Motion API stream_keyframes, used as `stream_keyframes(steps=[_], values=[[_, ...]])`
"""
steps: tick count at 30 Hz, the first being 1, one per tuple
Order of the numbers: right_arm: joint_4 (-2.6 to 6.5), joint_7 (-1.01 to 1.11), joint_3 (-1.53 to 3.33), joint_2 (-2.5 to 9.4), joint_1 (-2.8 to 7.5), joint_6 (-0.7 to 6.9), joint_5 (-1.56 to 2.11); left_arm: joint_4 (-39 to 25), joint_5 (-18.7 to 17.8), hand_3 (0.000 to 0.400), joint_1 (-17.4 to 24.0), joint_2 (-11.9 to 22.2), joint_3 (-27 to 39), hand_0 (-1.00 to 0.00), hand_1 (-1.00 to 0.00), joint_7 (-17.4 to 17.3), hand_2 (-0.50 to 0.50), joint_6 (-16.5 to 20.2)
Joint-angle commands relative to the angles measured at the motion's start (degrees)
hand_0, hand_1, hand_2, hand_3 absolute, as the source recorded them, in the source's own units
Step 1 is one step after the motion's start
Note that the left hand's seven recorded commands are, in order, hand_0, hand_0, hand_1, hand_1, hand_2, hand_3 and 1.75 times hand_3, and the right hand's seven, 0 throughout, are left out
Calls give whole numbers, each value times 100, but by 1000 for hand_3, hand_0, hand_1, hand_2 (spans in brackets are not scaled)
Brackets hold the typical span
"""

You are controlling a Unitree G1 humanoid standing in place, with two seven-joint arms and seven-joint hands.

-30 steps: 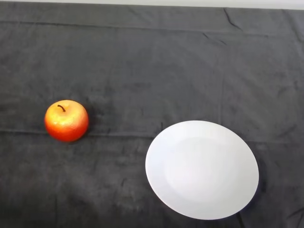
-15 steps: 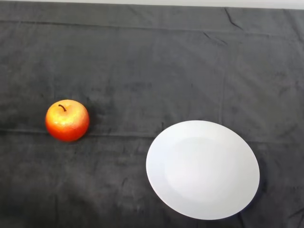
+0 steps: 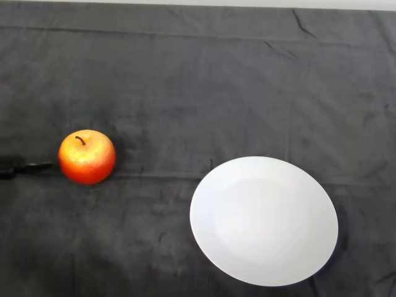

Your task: Move the apple to the plate

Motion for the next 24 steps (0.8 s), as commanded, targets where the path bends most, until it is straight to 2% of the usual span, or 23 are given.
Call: stream_keyframes(steps=[1,9,16,24], values=[[88,11,-48,-37,150,-3,37,-320,151,0,-256,-57,-197,0,0,-80,0,-35],[77,12,-49,-37,155,2,39,-368,372,0,-195,-279,-482,0,0,-210,0,-81],[71,14,-49,-38,158,5,40,-260,530,0,-143,-310,-666,0,0,-368,0,-83],[67,14,-50,-38,160,8,40,-65,757,0,-180,-326,-881,0,0,-417,0,189]])
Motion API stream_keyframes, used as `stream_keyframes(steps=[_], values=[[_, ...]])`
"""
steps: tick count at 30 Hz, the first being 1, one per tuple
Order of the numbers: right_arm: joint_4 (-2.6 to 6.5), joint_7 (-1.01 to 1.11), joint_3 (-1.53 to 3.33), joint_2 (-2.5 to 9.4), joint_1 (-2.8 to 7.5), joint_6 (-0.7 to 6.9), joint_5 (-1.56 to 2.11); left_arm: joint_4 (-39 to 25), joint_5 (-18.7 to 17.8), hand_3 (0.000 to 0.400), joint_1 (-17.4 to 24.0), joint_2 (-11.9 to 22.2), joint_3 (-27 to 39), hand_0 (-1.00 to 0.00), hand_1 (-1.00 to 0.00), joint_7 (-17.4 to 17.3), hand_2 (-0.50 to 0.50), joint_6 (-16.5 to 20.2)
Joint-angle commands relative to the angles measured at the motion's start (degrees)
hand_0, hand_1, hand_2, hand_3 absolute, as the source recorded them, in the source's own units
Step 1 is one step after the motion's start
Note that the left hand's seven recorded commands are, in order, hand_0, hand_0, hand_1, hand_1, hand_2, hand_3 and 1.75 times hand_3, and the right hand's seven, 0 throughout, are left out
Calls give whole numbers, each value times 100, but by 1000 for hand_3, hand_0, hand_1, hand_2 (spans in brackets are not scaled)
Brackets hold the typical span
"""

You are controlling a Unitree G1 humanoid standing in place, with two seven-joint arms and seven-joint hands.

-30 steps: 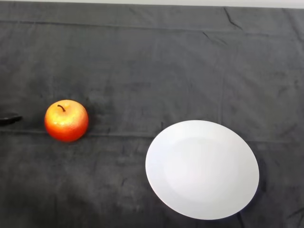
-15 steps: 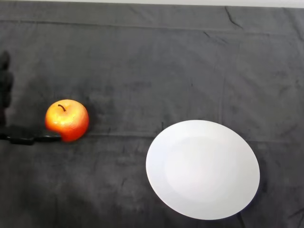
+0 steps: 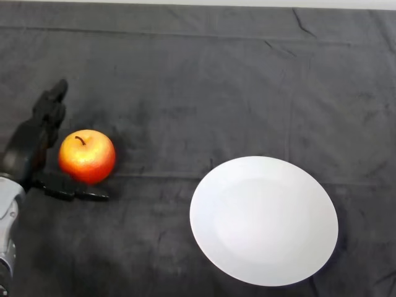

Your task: Move the apple to the plate

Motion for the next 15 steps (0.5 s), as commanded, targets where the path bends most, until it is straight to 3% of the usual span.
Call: stream_keyframes(steps=[1,11,12,13,14,15], values=[[67,15,-50,-38,160,8,40,74,158,0,-193,-7,-119,0,0,-61,0,143],[64,15,-50,-38,161,10,40,258,426,0,-268,9,-363,0,0,-82,0,575],[64,15,-50,-38,161,10,40,268,444,25,-275,16,-379,-63,0,-82,-31,606],[64,15,-50,-38,161,10,40,281,473,100,-292,26,-402,-251,0,-81,-125,656],[64,15,-50,-38,161,11,40,289,497,249,-307,34,-421,-624,0,-79,-312,698],[64,16,-50,-38,161,11,40,294,519,306,-321,40,-440,-765,0,-73,-382,737]])
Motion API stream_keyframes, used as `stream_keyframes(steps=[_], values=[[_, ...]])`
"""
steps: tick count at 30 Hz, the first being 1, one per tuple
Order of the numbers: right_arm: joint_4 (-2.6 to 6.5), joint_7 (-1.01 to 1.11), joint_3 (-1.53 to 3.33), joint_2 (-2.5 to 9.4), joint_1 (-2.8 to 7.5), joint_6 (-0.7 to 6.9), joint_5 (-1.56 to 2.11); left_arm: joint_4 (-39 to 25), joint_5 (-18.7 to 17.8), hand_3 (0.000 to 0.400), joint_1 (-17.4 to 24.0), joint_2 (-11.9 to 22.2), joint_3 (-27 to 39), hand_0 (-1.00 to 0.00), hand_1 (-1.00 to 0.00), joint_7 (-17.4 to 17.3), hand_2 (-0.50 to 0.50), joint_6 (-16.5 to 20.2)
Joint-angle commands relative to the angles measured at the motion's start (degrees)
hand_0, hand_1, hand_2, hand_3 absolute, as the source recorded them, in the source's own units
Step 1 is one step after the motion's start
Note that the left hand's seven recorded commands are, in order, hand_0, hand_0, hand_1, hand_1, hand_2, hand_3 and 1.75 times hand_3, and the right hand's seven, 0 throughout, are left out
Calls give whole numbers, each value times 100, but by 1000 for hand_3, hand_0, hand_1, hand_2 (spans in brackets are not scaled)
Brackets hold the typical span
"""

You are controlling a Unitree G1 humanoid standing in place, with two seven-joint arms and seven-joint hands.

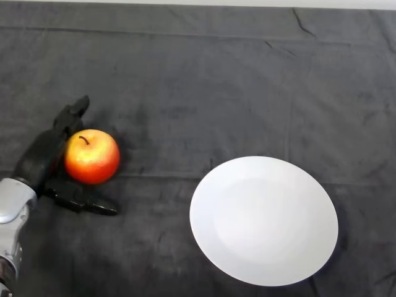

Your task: Move the apple to the plate

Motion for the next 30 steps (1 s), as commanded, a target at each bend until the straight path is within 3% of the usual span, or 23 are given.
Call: stream_keyframes(steps=[1,2,3,4,7,19,30], values=[[64,16,-50,-38,161,11,40,278,224,400,-198,52,-213,-1000,-231,-66,-384,202],[63,16,-50,-38,161,11,40,277,246,400,-210,58,-231,-1000,-529,-59,-235,234],[63,16,-50,-38,161,11,40,275,266,400,-218,64,-246,-1000,-580,-52,-210,258],[63,16,-50,-38,161,11,40,272,284,400,-223,70,-260,-1000,-843,-44,-78,276],[63,16,-50,-38,161,11,40,248,336,400,-243,91,-299,-1000,-937,-20,-31,320],[59,16,-50,-38,163,13,41,-23,445,400,-437,100,-369,-1000,-1000,154,0,419],[43,17,-52,-38,173,19,43,-1052,735,400,-343,-72,-552,-1000,-1000,851,0,273]])
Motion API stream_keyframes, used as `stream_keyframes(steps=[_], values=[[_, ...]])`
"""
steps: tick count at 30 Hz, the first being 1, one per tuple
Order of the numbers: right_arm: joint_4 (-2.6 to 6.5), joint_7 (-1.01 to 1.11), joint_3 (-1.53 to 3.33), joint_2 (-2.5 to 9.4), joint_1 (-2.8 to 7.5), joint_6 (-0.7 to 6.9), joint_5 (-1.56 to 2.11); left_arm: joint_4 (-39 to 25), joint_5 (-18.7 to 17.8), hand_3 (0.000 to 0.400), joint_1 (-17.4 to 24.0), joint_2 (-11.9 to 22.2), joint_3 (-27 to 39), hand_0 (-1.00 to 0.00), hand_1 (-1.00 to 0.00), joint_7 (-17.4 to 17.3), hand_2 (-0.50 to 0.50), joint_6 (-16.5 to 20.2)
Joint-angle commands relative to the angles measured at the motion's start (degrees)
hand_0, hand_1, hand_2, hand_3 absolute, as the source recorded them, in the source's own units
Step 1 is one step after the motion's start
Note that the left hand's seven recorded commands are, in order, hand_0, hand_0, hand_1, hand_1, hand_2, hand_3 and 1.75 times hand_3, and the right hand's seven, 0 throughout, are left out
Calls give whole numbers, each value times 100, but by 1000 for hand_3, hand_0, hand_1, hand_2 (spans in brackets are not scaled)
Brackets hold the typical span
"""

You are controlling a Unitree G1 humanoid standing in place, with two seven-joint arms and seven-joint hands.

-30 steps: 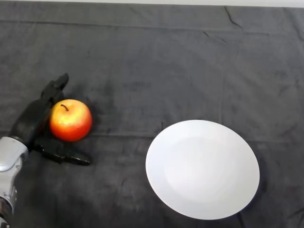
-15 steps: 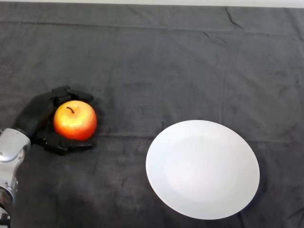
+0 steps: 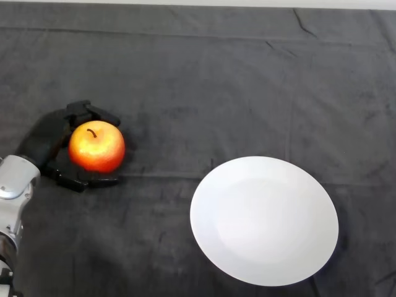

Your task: Move the apple to the plate

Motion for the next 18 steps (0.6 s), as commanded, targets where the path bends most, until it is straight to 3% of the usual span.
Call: stream_keyframes(steps=[1,8,18], values=[[43,18,-52,-34,174,19,43,-369,163,400,49,-33,-161,-1000,-1000,158,0,-130],[18,20,-55,-35,188,27,46,-1298,569,400,277,-128,-415,-1000,-1000,664,0,-196],[-24,25,-60,-37,210,44,52,-2274,987,400,548,-322,-774,-1000,-1000,1045,0,-122]])
